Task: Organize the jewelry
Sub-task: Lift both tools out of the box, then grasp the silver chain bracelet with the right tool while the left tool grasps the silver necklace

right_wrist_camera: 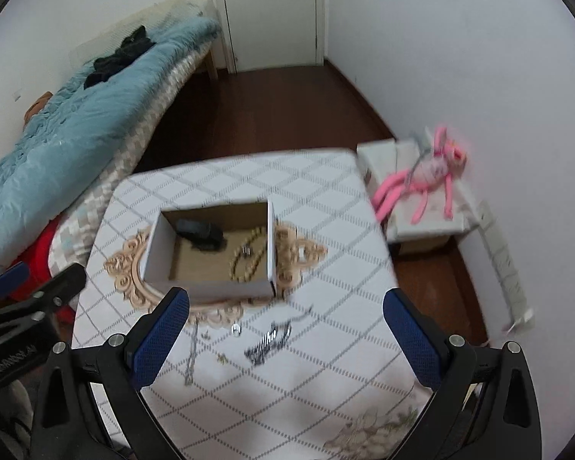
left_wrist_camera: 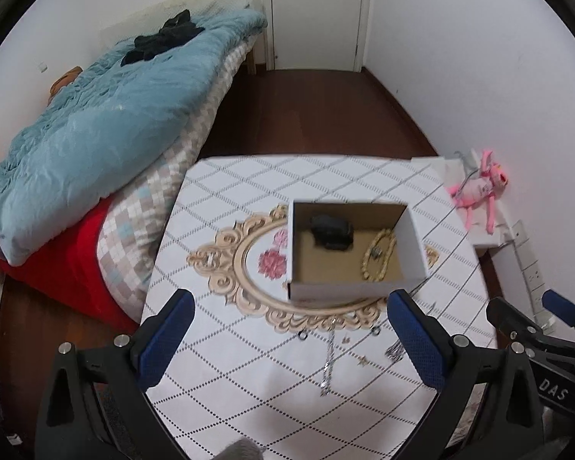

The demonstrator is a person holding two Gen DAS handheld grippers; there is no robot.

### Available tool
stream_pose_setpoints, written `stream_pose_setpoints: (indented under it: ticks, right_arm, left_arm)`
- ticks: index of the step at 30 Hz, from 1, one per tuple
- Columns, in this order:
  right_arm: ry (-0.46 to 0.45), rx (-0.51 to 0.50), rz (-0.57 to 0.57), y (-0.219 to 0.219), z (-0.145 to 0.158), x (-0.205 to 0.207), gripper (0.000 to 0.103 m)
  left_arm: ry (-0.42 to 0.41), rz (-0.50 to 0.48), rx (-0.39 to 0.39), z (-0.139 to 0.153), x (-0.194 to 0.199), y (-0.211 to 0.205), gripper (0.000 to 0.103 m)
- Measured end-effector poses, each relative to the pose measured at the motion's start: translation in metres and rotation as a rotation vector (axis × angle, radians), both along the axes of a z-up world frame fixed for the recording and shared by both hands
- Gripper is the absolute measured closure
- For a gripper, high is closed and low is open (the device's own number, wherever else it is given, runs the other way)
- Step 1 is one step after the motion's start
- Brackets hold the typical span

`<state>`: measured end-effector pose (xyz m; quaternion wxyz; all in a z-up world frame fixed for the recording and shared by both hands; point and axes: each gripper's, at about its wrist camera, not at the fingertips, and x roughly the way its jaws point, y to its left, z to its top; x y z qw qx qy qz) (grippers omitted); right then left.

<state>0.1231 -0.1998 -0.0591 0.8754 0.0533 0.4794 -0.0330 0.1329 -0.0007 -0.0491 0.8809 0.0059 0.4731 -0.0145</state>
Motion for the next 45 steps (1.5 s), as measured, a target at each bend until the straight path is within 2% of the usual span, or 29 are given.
stream_pose_setpoints:
  ticks: [3,5,7,9,11,12,17,19,20,21,22,23,26,31,32,36,41,43,44,45]
  right_arm:
    - [0.063,0.064,-0.019,-0.011,-0.04,0.001,0.005]
    - [0.111,0.106,-0.03,-0.018,-0.069,0.005,0.025]
    - [0.15,0.144,-0.039,-0.024,-0.095,0.009,0.032]
    - [0.175,0.173,-0.049,-0.028,-0.117,0.015,0.035]
    - [0.195,0.184,-0.049,-0.029,-0.137,0.021,0.043]
    - [0.203,0.185,-0.048,-0.029,-0.145,0.024,0.043]
    - [0.237,0.158,-0.031,-0.02,-0.174,0.037,0.052]
    - [0.221,0.121,-0.022,-0.014,-0.179,0.039,0.06]
    - [0.218,0.1,-0.006,-0.009,-0.18,0.039,0.071]
    - [0.206,0.069,0.001,-0.005,-0.179,0.04,0.074]
    - [0.199,0.066,0.016,-0.001,-0.18,0.039,0.092]
    - [0.207,0.07,0.021,0.001,-0.181,0.04,0.095]
    - [0.194,0.045,0.043,0.008,-0.18,0.035,0.096]
    - [0.137,0.113,0.029,-0.003,-0.156,0.003,0.099]
    - [0.126,0.124,0.025,-0.005,-0.152,-0.004,0.103]
    - [0.115,0.163,0.013,-0.015,-0.143,-0.024,0.103]
    - [0.126,0.195,0.0,-0.023,-0.15,-0.03,0.103]
    - [0.129,0.204,-0.005,-0.024,-0.152,-0.032,0.103]
    - [0.128,0.217,-0.006,-0.025,-0.152,-0.032,0.103]
    - [0.128,0.233,-0.008,-0.027,-0.153,-0.031,0.103]
  left_arm:
    - [0.05,0.015,0.007,-0.03,-0.002,0.002,0.0]
    - [0.094,0.027,0.014,-0.054,-0.003,0.003,0.0]
    - [0.133,0.031,0.022,-0.075,-0.003,0.002,0.0]
    - [0.163,0.038,0.028,-0.093,-0.002,0.002,0.0]
    - [0.187,0.048,0.03,-0.107,-0.002,0.004,0.0]
    - [0.197,0.053,0.028,-0.114,-0.001,0.005,0.0]
    - [0.214,0.068,0.032,-0.132,-0.004,0.009,0.001]
    - [0.214,0.063,0.047,-0.137,-0.006,0.01,0.001]
    - [0.216,0.061,0.052,-0.139,-0.007,0.01,0.001]
    - [0.22,0.059,0.055,-0.142,-0.01,0.011,0.001]
    - [0.223,0.058,0.054,-0.143,-0.012,0.011,0.001]
    - [0.224,0.056,0.053,-0.145,-0.014,0.011,0.001]
    - [0.23,0.038,0.052,-0.148,-0.022,0.01,0.001]
    - [0.226,-0.019,0.027,-0.147,-0.044,-0.001,0.001]
    - [0.227,-0.031,0.024,-0.148,-0.047,-0.005,0.001]
    - [0.231,-0.074,0.028,-0.155,-0.056,-0.023,0.002]
    - [0.244,-0.085,0.035,-0.165,-0.053,-0.035,0.022]
    - [0.25,-0.097,0.047,-0.17,-0.051,-0.04,0.042]
    - [0.233,-0.105,0.03,-0.168,-0.051,-0.04,0.048]
    - [0.224,-0.115,0.024,-0.168,-0.05,-0.042,0.062]
